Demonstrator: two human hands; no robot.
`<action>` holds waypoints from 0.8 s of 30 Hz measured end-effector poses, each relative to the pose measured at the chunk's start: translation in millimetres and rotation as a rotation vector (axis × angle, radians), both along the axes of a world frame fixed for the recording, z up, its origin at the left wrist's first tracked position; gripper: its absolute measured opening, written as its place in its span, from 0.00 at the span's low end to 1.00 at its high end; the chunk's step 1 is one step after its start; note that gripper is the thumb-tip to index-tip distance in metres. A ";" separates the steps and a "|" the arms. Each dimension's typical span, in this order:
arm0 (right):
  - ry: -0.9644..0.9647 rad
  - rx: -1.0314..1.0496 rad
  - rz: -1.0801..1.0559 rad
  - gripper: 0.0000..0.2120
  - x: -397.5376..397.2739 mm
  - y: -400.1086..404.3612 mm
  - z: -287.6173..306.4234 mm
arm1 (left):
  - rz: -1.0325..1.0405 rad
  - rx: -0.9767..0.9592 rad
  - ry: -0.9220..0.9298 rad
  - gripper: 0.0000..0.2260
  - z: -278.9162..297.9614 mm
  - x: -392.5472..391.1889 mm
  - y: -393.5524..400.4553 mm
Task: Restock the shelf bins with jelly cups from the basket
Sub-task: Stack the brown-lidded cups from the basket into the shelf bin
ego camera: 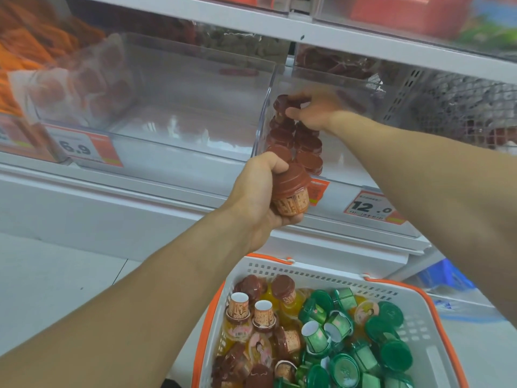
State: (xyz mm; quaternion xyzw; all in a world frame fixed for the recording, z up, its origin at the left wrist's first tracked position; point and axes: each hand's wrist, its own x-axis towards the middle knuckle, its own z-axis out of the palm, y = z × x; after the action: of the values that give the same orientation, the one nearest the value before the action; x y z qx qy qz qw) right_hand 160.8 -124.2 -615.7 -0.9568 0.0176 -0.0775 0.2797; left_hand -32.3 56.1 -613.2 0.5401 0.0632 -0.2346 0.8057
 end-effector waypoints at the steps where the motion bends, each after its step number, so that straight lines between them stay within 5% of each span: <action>1: 0.002 0.011 0.005 0.20 -2.9 -0.6 -0.1 | -0.002 -0.001 -0.001 0.08 1.1 -0.7 0.5; 8: -0.067 0.117 -0.067 0.13 -33.0 -11.3 9.1 | -0.064 0.159 -0.030 0.05 3.7 -5.3 0.9; 12: 0.051 0.417 0.150 0.04 -100.8 -6.4 31.6 | -0.062 0.207 -0.041 0.06 6.4 -8.3 -0.4; 17: 0.275 0.423 0.495 0.17 -190.0 -4.8 49.6 | -0.079 0.142 -0.135 0.08 14.4 -12.4 -8.2; 21: 0.170 0.367 0.459 0.20 -208.9 -7.7 43.7 | -0.051 0.058 -0.098 0.20 19.9 -17.7 -11.4; 24: 0.239 0.567 0.390 0.19 -204.7 -18.6 42.0 | 0.014 0.009 -0.091 0.18 22.9 -20.5 -13.8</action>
State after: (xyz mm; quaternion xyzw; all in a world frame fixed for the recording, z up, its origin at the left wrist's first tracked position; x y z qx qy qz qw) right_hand -43.9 -142.8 -573.7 -0.8289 -0.1119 0.0978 0.5393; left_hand -52.8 42.3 -590.3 0.5534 0.0313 -0.2037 0.8070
